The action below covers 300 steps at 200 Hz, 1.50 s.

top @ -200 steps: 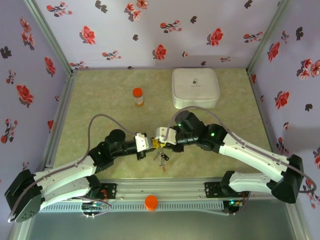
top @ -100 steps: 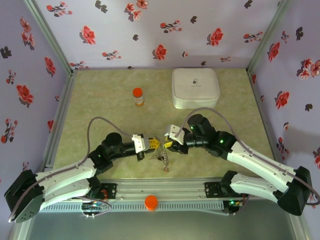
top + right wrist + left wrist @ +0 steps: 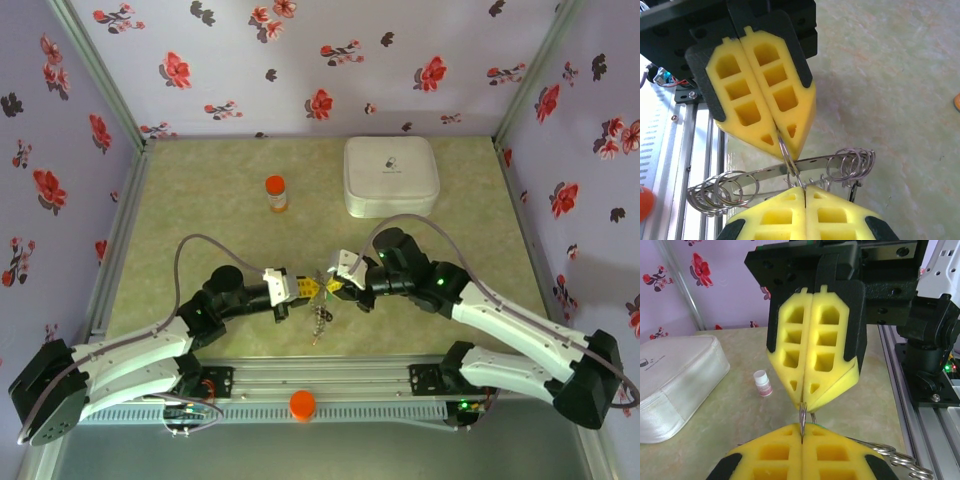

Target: Put the keys on the keyring

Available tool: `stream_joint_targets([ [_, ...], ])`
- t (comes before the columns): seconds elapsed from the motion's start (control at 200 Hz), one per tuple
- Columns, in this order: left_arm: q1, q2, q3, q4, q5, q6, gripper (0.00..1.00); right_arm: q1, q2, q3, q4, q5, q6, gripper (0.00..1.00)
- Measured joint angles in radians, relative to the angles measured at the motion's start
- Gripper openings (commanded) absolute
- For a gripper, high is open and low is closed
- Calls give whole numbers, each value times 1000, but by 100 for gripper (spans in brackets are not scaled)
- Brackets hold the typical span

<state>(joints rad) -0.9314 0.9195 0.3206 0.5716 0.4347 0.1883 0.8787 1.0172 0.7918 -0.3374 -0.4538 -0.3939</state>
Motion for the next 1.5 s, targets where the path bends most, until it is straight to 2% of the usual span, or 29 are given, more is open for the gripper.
stream_joint_targets([
  [0.22,0,2,-12,-3,15,-19,0,0,52,8,0,-11,-18,2],
  [0.29,0,2,-12,-2,22,-26,0,0,57,8,0,-15,-18,5],
  [0.36,0,2,-12,4,32,-26,0,1,56,8,3,-15,-18,13],
  [0.575,0,4,-12,56,56,-27,0,3,16,5,5,-11,-27,23],
  [0.765,0,10,-12,91,64,-33,0,3,-41,-4,0,-30,-42,26],
  [0.89,0,19,-12,104,66,-34,0,3,-41,-4,1,-60,-40,24],
  [1.27,0,24,-12,107,67,-41,0,5,-28,-5,30,-81,-23,0],
  [1.31,0,24,-13,106,66,-41,8,5,-27,-5,30,-81,-22,0],
  [1.39,0,24,-13,106,60,-42,15,5,-24,-5,29,-81,-21,0],
  [1.5,0,22,-12,91,45,-33,16,6,-13,3,1,-70,-26,0],
])
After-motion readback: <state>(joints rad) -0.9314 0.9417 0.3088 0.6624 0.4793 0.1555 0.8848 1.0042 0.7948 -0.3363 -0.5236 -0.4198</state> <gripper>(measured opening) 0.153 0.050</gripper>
